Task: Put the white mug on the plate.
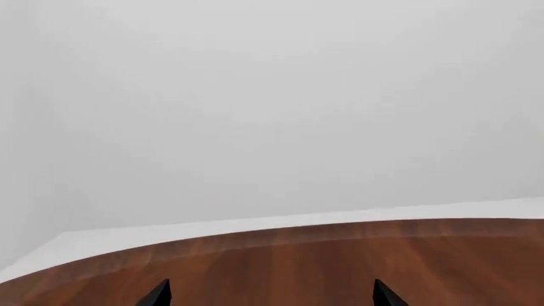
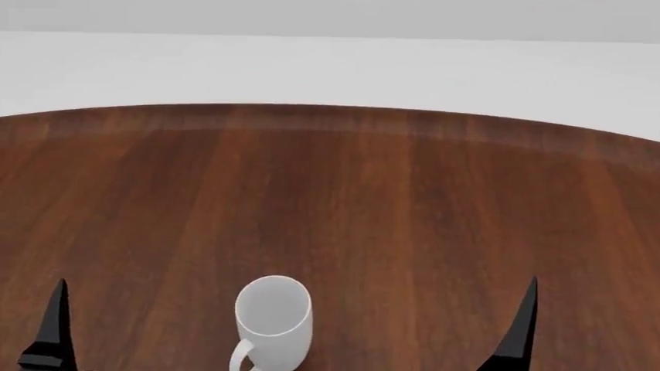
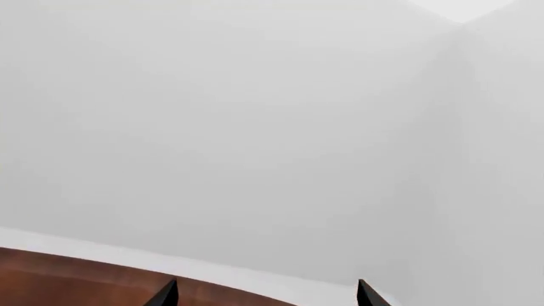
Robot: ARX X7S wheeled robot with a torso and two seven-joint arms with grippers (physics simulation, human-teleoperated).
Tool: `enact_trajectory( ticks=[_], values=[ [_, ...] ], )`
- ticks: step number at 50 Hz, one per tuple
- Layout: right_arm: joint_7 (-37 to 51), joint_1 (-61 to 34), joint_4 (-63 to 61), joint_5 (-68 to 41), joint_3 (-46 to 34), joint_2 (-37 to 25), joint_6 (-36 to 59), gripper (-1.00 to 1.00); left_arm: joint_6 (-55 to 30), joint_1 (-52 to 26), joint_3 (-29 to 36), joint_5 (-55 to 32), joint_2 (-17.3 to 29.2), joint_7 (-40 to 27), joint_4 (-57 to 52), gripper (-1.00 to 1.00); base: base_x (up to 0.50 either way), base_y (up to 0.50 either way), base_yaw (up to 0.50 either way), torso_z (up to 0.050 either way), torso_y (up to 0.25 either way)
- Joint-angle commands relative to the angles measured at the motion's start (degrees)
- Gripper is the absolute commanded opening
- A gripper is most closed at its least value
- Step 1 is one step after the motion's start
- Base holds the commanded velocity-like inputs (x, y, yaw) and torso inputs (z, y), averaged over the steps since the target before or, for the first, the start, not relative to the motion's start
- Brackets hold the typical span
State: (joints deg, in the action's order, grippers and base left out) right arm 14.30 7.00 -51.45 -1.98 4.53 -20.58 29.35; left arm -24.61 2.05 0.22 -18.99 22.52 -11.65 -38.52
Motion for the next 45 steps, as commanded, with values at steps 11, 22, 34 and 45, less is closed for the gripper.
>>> enact_trajectory(
  ticks=[11,22,34,45],
  values=[
    [1.0,0.6,0.8,1.3,-1.2,-0.3,-1.8,1.0,3.3,-2.3,8.8,1.7,-2.5,4.7,11.8,1.0,0.0,0.0,0.0,0.0,0.0],
    [1.2,1.0,0.3,1.5,-1.5,-0.4,-1.3,1.0,4.7,-5.0,11.7,2.0,-4.5,6.4,18.4,1.0,0.0,0.0,0.0,0.0,0.0],
    [1.5,3.2,-0.1,1.2,-1.1,-0.4,-2.4,1.0,6.0,-8.3,12.6,0.2,-7.0,8.3,26.9,1.0,0.0,0.0,0.0,0.0,0.0],
    [1.6,4.7,-1.6,0.6,-0.5,-0.3,-2.0,1.0,7.8,-9.2,13.4,0.1,-8.1,9.4,32.9,1.0,0.0,0.0,0.0,0.0,0.0]
  ],
)
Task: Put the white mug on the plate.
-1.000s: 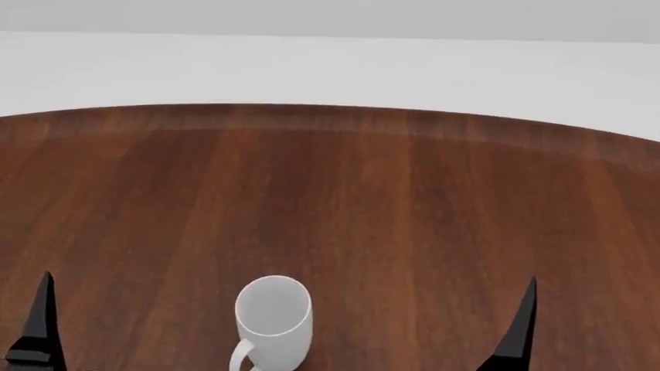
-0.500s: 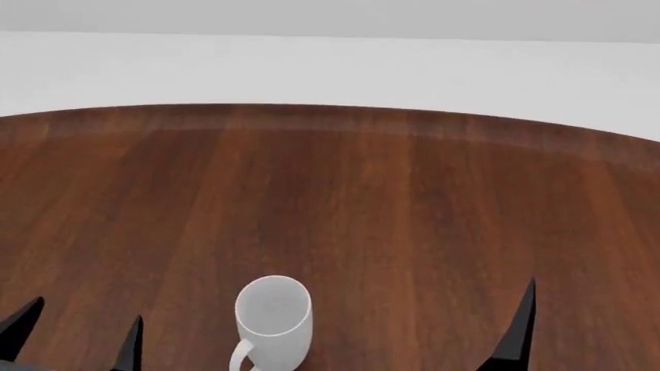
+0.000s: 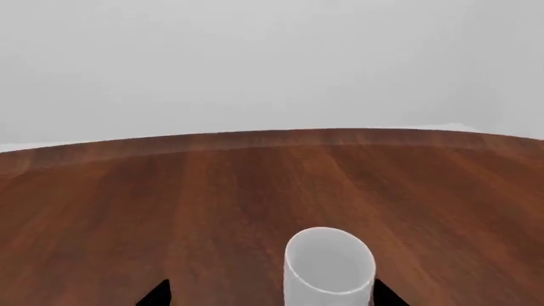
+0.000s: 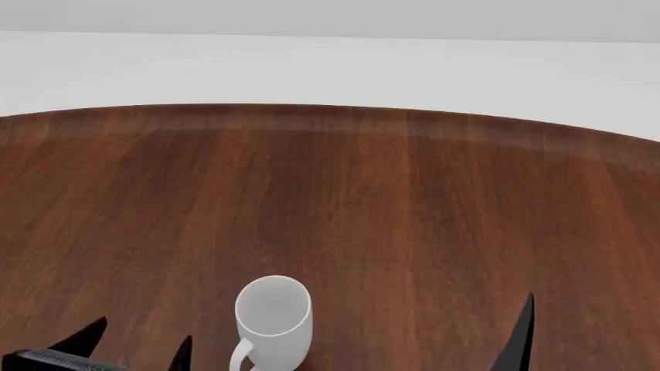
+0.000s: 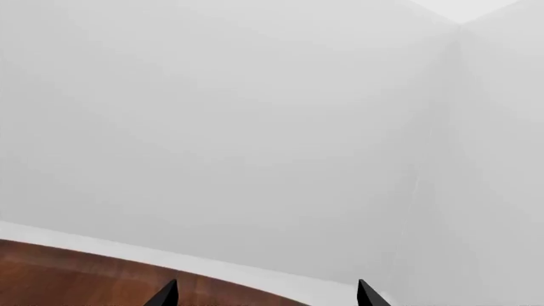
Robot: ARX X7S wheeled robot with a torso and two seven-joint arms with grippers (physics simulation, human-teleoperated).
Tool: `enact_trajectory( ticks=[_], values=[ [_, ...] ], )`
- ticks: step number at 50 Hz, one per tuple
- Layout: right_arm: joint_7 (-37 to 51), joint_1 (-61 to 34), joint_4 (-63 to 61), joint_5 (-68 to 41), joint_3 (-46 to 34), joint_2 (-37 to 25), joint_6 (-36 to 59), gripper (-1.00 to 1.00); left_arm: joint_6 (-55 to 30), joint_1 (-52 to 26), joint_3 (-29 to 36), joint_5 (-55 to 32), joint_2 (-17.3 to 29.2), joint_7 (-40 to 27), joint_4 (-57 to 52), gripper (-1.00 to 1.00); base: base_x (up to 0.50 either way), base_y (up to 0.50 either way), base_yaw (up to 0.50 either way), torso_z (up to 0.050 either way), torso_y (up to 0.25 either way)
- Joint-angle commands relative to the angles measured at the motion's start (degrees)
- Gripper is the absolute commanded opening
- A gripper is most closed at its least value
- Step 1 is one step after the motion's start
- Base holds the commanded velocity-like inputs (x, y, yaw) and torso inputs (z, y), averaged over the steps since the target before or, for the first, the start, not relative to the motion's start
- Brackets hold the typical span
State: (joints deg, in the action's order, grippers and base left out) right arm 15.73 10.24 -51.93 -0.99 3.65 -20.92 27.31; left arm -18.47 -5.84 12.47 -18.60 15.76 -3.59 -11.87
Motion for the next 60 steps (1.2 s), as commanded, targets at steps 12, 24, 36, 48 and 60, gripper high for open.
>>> enact_trajectory(
  ticks=[12,24,36,48,60],
  values=[
    [0.5,2.2,-2.4,-0.5,0.2,0.1,1.0,1.0,3.8,-1.7,4.4,2.2,-2.3,2.4,12.3,1.0,0.0,0.0,0.0,0.0,0.0],
    [0.8,2.1,-2.4,-0.7,-0.2,0.1,1.1,1.0,6.0,-2.8,6.6,3.7,-3.5,3.2,18.1,1.0,0.0,0.0,0.0,0.0,0.0],
    [0.8,2.9,-1.9,-1.1,0.0,0.0,0.0,1.0,8.2,-7.5,6.8,4.7,-4.8,3.2,26.5,1.0,0.0,0.0,0.0,0.0,0.0],
    [0.7,3.9,-2.1,-1.8,0.8,-0.3,-0.7,1.0,15.7,-15.7,7.5,7.3,-7.7,3.7,46.2,1.0,0.0,0.0,0.0,0.0,0.0],
    [0.8,3.2,-1.6,-2.0,0.3,-0.5,-0.4,1.0,19.1,-21.7,8.8,8.7,-9.8,4.1,56.5,1.0,0.0,0.0,0.0,0.0,0.0]
  ],
)
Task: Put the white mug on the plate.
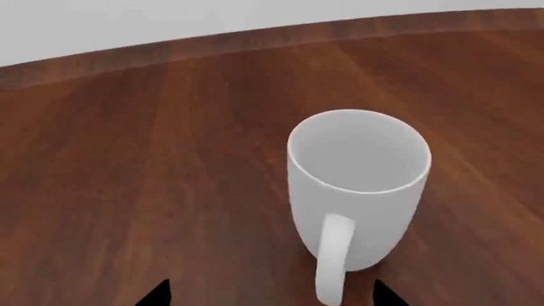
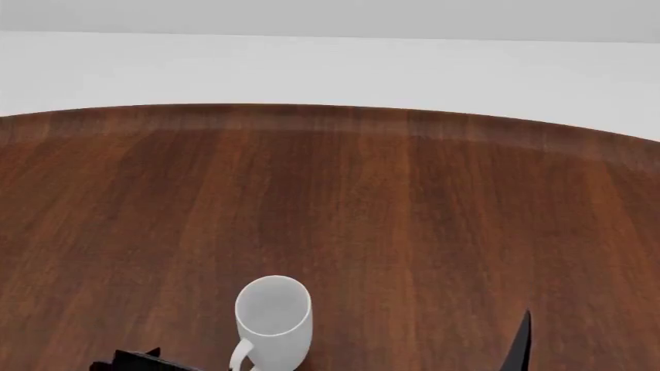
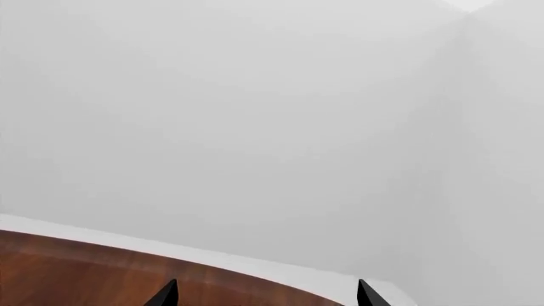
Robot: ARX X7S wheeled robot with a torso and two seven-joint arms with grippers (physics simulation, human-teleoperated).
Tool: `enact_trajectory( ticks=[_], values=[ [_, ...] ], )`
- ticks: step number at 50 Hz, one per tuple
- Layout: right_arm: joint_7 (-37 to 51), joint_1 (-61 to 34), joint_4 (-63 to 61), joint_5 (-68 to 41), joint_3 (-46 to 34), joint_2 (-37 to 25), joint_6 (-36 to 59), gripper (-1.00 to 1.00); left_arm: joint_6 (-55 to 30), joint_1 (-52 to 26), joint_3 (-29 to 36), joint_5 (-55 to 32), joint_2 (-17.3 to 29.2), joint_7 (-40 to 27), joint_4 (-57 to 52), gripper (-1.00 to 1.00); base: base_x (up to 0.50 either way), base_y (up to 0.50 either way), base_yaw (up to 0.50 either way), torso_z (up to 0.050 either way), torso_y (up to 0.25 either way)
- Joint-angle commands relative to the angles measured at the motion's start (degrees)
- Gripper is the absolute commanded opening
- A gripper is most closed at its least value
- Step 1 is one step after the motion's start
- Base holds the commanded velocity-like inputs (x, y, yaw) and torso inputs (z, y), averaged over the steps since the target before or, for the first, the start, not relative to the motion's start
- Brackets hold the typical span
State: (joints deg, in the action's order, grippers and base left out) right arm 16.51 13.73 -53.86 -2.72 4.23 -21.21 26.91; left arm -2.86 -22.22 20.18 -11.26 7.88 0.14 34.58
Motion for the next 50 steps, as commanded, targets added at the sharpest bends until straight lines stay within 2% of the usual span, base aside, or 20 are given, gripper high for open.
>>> enact_trajectory(
  ticks=[1,20,31,50],
  values=[
    [0.0,-0.4,0.4,-0.4,-0.2,-0.2,0.0,1.0,4.1,-5.8,1.2,1.5,-2.2,0.5,11.2,1.0,0.0,0.0,0.0,0.0,0.0],
    [0.4,0.4,1.0,-0.5,-0.2,-0.2,-1.2,1.0,8.3,-10.4,3.8,2.7,-4.8,1.5,21.0,1.0,0.0,0.0,0.0,0.0,0.0],
    [0.8,1.1,0.0,-0.5,-0.2,-0.3,-0.7,1.0,15.8,-15.0,5.0,2.7,-7.2,2.0,34.9,1.0,0.0,0.0,0.0,0.0,0.0],
    [1.3,2.3,-1.2,-0.7,-0.1,-0.4,-0.4,1.0,17.4,-16.2,12.7,-1.8,-7.6,1.3,38.0,1.0,0.0,0.0,0.0,0.0,0.0]
  ],
)
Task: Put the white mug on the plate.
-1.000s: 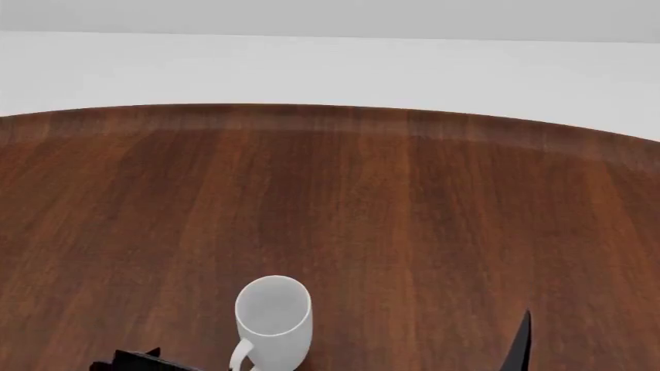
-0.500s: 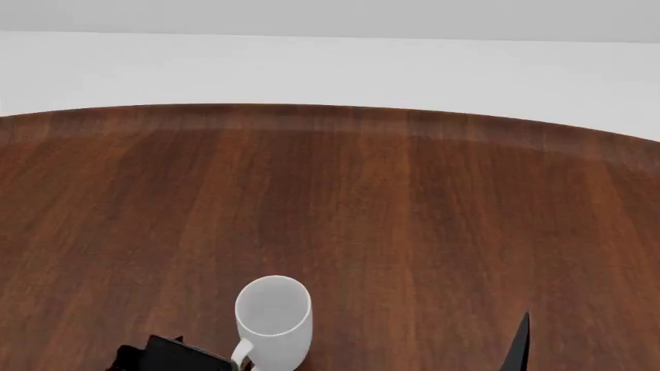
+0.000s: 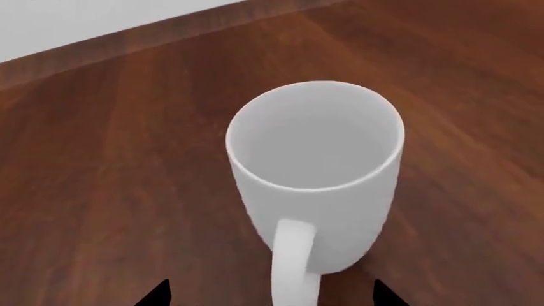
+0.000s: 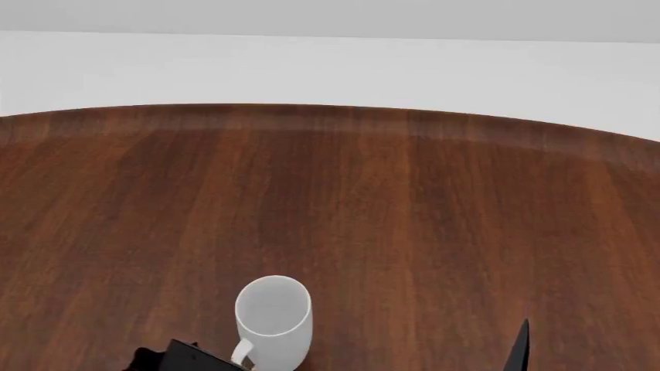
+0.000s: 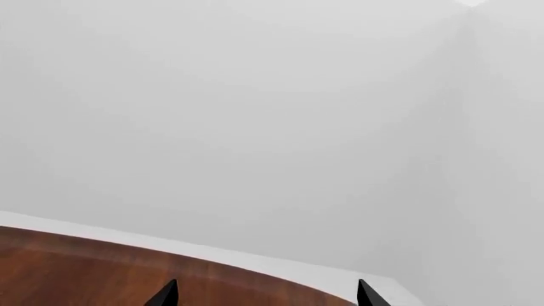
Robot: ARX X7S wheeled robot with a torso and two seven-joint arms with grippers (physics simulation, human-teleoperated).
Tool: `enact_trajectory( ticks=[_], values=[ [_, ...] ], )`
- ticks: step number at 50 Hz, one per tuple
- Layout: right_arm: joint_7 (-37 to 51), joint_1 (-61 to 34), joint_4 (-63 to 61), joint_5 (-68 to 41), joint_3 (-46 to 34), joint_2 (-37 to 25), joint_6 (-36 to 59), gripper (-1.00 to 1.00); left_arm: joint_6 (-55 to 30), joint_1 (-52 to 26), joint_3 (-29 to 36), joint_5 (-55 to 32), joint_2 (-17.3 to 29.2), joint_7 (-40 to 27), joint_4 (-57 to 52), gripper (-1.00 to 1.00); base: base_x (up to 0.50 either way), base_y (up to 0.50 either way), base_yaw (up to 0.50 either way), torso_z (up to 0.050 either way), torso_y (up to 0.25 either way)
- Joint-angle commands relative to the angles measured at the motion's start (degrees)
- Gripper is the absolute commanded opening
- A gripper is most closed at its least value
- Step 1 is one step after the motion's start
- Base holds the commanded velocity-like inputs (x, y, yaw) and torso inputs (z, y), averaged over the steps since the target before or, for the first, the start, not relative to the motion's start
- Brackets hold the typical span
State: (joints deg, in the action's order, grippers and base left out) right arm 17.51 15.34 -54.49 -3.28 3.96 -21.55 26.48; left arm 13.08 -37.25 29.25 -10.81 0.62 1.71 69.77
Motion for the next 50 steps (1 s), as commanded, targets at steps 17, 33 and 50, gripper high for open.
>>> enact_trajectory(
  ticks=[17,33,50],
  values=[
    [0.8,1.4,-0.4,-0.2,-0.1,0.0,-0.5,1.0,1.5,-2.7,7.9,-5.7,-0.3,-1.9,5.2,1.0,0.0,0.0,0.0,0.0,0.0],
    [1.2,2.0,0.2,-0.2,-0.4,0.1,-1.4,1.0,0.5,-3.1,11.4,-7.5,-0.6,-2.6,5.2,1.0,0.0,0.0,0.0,0.0,0.0],
    [1.6,1.7,0.0,-0.3,-1.0,0.0,-0.9,1.0,0.1,-3.9,16.1,-10.9,-0.6,-3.2,5.2,1.0,0.0,0.0,0.0,0.0,0.0]
  ],
)
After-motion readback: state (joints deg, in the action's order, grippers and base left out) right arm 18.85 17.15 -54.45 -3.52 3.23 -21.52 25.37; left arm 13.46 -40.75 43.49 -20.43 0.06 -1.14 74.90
